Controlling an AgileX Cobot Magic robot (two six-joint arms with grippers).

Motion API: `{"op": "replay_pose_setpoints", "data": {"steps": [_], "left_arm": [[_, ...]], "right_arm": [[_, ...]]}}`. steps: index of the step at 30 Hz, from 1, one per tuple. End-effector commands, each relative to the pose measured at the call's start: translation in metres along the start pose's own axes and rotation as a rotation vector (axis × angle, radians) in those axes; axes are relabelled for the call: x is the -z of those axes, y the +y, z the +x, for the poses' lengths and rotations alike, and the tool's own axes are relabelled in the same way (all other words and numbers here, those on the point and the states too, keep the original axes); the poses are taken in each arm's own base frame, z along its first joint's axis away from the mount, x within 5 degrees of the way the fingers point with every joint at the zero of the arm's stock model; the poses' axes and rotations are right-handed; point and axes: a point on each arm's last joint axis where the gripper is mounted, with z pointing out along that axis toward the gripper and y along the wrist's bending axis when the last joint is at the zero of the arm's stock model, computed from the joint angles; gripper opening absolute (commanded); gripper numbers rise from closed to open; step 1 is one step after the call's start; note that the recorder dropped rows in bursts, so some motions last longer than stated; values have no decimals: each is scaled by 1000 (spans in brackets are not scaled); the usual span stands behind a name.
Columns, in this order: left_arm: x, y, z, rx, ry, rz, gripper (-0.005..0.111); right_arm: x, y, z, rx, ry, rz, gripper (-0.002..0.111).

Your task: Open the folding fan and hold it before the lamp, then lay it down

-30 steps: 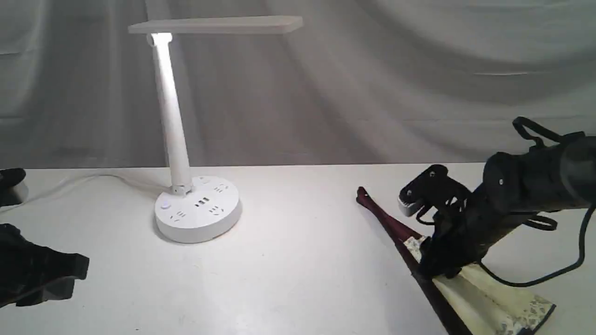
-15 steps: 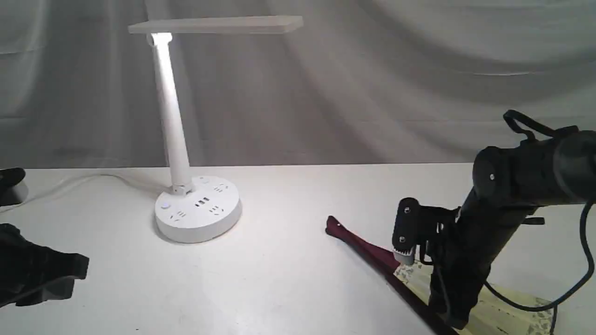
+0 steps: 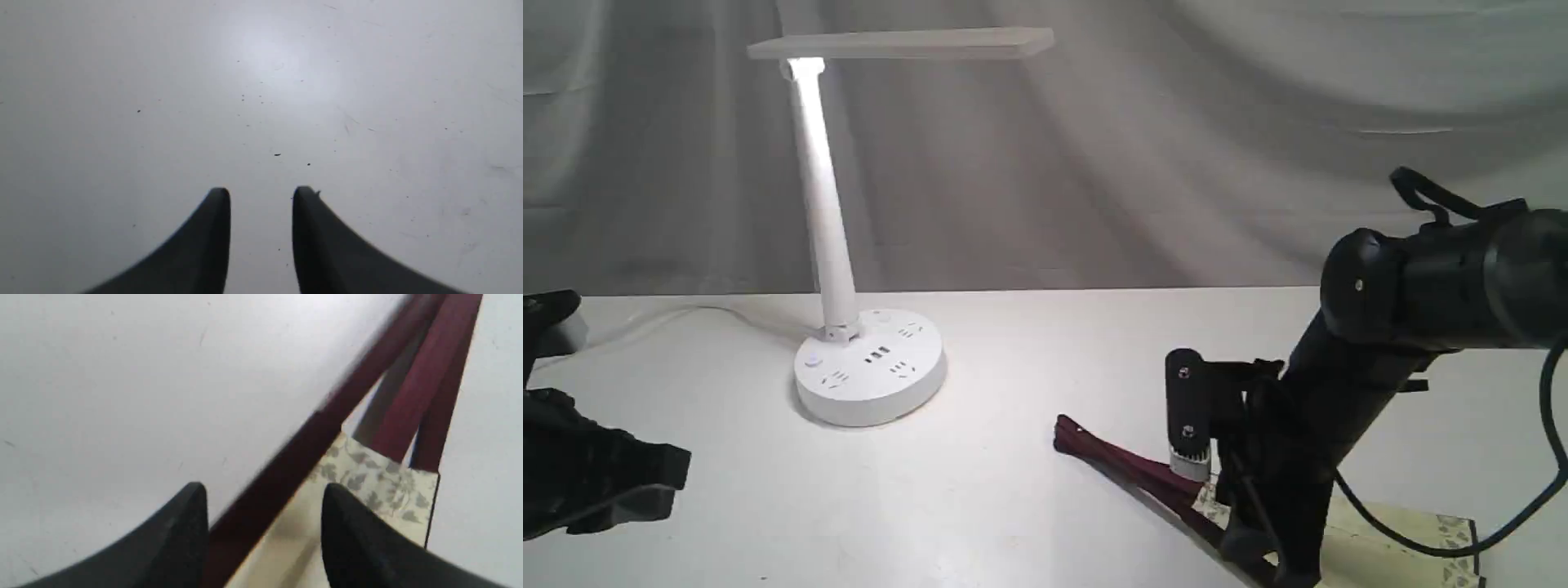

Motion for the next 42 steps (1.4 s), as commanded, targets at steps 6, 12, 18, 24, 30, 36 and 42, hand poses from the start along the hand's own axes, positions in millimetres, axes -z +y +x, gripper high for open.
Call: {"op": "replay_pose_setpoints", "data": {"steps": [6,12,18,24,30,36,42], "left_arm": [[0,-4,-3,-25,-19,34,27],[0,-4,-3,-25,-19,34,27],[0,-4,-2,-25,-6,42,27],[-2,-17,1,-159,22,73,27],[-13,-52,-7,-326,48,139,27],[-28,-65,-36,-383,119,207,32],[-50,-83,-59,-498,152,243,47]], "right_arm": [[6,3,-36,-511,-310,-53,44],[12,-2,-50,-1024,-476,-168,44],[10,-14,-42,-1512,-476,-138,44],[10,-10,-46,-1668,-470,-256,44],[9,5,-45,-1549,-334,-341,44],[9,12,-41,-1476,-243,-353,44],[35,10,-35,-1438,-275,-300,44]]}}
